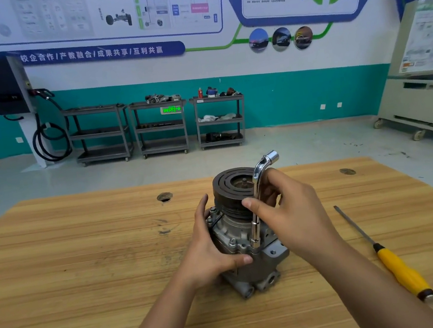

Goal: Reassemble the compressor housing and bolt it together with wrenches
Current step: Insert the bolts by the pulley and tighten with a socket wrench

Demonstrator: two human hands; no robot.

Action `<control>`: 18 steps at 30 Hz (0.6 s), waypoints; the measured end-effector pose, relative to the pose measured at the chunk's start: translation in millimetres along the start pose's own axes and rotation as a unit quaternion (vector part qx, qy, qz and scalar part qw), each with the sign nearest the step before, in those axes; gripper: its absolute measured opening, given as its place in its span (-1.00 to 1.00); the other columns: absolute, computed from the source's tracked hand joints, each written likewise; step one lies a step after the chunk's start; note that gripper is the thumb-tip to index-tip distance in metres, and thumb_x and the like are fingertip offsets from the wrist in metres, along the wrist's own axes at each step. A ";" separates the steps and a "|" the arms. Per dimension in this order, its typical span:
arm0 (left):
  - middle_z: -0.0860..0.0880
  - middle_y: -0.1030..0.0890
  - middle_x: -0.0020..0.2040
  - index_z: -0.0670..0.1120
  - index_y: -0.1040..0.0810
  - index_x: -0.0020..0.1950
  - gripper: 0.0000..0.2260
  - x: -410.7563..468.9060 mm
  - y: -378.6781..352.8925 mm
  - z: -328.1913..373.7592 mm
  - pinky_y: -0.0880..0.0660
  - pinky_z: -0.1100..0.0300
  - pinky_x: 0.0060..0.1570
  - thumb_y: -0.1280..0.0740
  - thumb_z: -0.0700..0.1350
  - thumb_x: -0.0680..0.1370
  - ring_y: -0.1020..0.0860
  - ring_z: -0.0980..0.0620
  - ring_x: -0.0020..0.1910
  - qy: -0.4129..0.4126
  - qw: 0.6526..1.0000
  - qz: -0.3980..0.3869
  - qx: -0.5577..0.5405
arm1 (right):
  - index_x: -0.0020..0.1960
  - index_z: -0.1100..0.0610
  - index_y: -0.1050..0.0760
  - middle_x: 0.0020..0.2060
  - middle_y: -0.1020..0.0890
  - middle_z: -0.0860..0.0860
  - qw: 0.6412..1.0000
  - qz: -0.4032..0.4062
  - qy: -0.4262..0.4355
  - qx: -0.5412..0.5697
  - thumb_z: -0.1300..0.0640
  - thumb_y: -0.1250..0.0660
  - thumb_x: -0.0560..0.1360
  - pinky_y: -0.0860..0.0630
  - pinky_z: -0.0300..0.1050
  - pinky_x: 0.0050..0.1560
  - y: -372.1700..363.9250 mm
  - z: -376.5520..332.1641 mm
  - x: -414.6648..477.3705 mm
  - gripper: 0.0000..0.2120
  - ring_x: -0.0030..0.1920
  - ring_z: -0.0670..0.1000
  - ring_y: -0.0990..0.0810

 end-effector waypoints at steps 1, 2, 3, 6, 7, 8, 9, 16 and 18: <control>0.38 -0.22 0.29 0.44 0.17 0.40 0.20 -0.7 -0.2 -0.2 -0.31 0.06 0.38 -0.62 0.20 0.03 -0.32 0.30 0.33 0.000 1.000 0.005 0.001 | -0.18 -0.06 -0.44 -0.30 -0.55 -0.13 1.000 -0.007 -0.006 0.017 0.15 -0.44 0.42 -0.36 -0.49 -0.26 1.2 0.4 0.3 -0.81 -0.21 -0.27 -0.49; 0.31 -0.24 0.33 0.44 0.17 0.40 0.20 -1.7 -0.6 -0.2 -0.31 0.01 0.39 -0.62 0.20 0.04 -0.31 0.23 0.36 0.000 1.000 0.011 0.003 | -0.12 -0.07 -0.47 -0.23 -0.59 -0.14 0.999 -0.015 -0.016 0.042 0.18 -0.43 0.43 -0.36 -0.51 -0.22 2.2 1.4 1.1 -0.81 -0.16 -0.29 -0.50; 0.24 -0.25 0.38 0.46 0.16 0.39 0.19 -2.5 -1.4 -0.1 -0.32 -0.03 0.39 -0.62 0.20 0.04 -0.30 0.18 0.38 0.000 1.000 0.019 0.004 | -0.07 -0.09 -0.49 -0.17 -0.62 -0.16 0.997 -0.028 -0.026 0.066 0.21 -0.41 0.44 -0.36 -0.53 -0.20 3.0 2.7 1.7 -0.78 -0.13 -0.31 -0.51; 0.12 -0.25 0.43 0.50 0.15 0.35 0.16 -5.2 -4.4 1.2 -0.32 -0.07 0.38 -0.62 0.19 0.04 -0.31 0.10 0.40 0.000 0.998 0.053 0.019 | -0.07 -0.05 -0.52 -0.19 -0.68 -0.16 0.987 -0.100 -0.041 0.115 0.27 -0.35 0.48 -0.42 -0.51 -0.15 5.0 3.7 2.4 -0.79 -0.11 -0.31 -0.58; 0.10 -0.25 0.43 0.50 0.16 0.34 0.15 -6.5 -5.9 1.8 -0.32 -0.08 0.38 -0.61 0.20 0.04 -0.30 0.08 0.40 0.001 0.997 0.068 0.028 | -0.09 -0.04 -0.52 -0.20 -0.68 -0.16 0.985 -0.120 -0.042 0.119 0.28 -0.34 0.48 -0.43 -0.49 -0.14 6.8 4.0 1.8 -0.79 -0.10 -0.29 -0.60; 0.09 -0.25 0.43 0.51 0.16 0.33 0.15 -8.4 -7.7 2.9 -0.31 -0.08 0.38 -0.60 0.21 0.02 -0.29 0.06 0.41 0.002 0.996 0.085 0.036 | -0.10 -0.05 -0.52 -0.20 -0.68 -0.16 0.984 -0.128 -0.041 0.118 0.27 -0.34 0.49 -0.45 -0.46 -0.14 9.1 4.7 1.5 -0.80 -0.10 -0.28 -0.61; 0.08 -0.25 0.43 0.52 0.15 0.31 0.14 -10.3 -10.8 4.2 -0.30 -0.08 0.38 -0.59 0.22 0.01 -0.29 0.06 0.41 0.003 0.994 0.103 0.041 | -0.12 -0.05 -0.52 -0.20 -0.68 -0.14 0.985 -0.124 -0.041 0.109 0.26 -0.34 0.48 -0.47 -0.43 -0.13 11.9 6.2 1.9 -0.80 -0.10 -0.26 -0.61; -0.07 -0.18 0.41 0.18 0.05 0.47 0.14 -24.6 -58.1 20.7 -0.15 -0.12 0.34 -0.61 0.14 0.09 -0.20 -0.08 0.39 0.046 0.936 0.329 0.121 | -0.25 -0.08 -0.50 -0.26 -0.65 -0.13 0.996 -0.031 -0.069 0.043 0.26 -0.41 0.42 -0.48 -0.31 -0.09 19.2 21.5 14.0 -0.74 -0.12 -0.13 -0.62; -0.21 -0.18 0.41 0.02 -0.02 0.52 0.15 -23.6 -70.5 27.2 -0.16 -0.21 0.31 -0.63 0.09 0.10 -0.20 -0.21 0.39 0.075 0.920 0.366 0.120 | -0.25 -0.08 -0.50 -0.26 -0.64 -0.14 0.996 -0.007 -0.080 0.047 0.28 -0.41 0.42 -0.46 -0.34 -0.11 18.7 27.5 18.1 -0.73 -0.13 -0.13 -0.62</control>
Point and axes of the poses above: each hand's wrist, its own x-axis towards the middle knuckle, its own y-axis out of the back of the hand, z = x × y, the point moved 3 cm from there along x, towards the middle knuckle
